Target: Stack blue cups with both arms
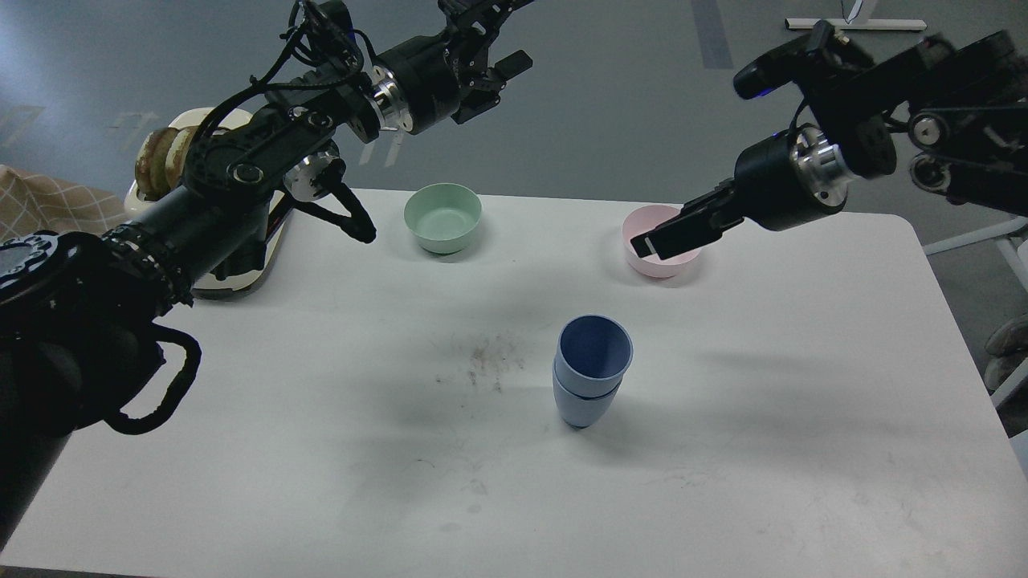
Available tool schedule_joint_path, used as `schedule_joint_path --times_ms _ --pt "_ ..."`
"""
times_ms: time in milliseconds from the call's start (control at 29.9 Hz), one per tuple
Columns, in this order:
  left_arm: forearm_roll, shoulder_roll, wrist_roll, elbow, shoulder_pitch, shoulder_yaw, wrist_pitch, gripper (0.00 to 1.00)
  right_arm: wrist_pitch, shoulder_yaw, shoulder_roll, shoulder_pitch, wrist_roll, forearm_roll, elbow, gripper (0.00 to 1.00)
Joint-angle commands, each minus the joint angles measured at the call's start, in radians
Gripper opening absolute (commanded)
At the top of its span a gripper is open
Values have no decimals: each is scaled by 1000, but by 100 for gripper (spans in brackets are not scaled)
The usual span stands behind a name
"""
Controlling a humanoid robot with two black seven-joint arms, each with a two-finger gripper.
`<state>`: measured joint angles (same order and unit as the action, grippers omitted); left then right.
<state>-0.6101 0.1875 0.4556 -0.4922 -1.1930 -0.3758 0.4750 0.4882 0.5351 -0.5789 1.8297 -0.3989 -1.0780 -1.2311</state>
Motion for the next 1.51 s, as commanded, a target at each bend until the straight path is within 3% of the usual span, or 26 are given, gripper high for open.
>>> schedule_joint_path --times_ms 0,201,401,535,736,936,1104,1472 --pt "1 3 0 0 3 -5 -7 95 0 -70 -93 -24 0 55 34 100" --pt "7 3 12 1 16 -18 -49 98 -26 -280 -151 -193 -6 233 191 100" --pt "82 10 12 41 67 -63 -47 98 -59 -645 -121 -481 -11 443 358 100" --pt "139 6 11 70 93 -106 -27 98 -60 -958 11 -686 -9 481 481 100" --pt "188 -5 11 72 164 -117 14 98 -68 -1222 195 -820 -11 489 626 100" --pt "188 -14 11 72 236 -185 14 98 -68 -1385 352 -875 -18 492 746 100" --pt "188 -17 12 72 276 -236 14 98 -80 -1454 430 -921 -31 492 759 100" --pt "188 -42 12 72 314 -256 14 98 -89 -1491 467 -978 -31 494 725 100"
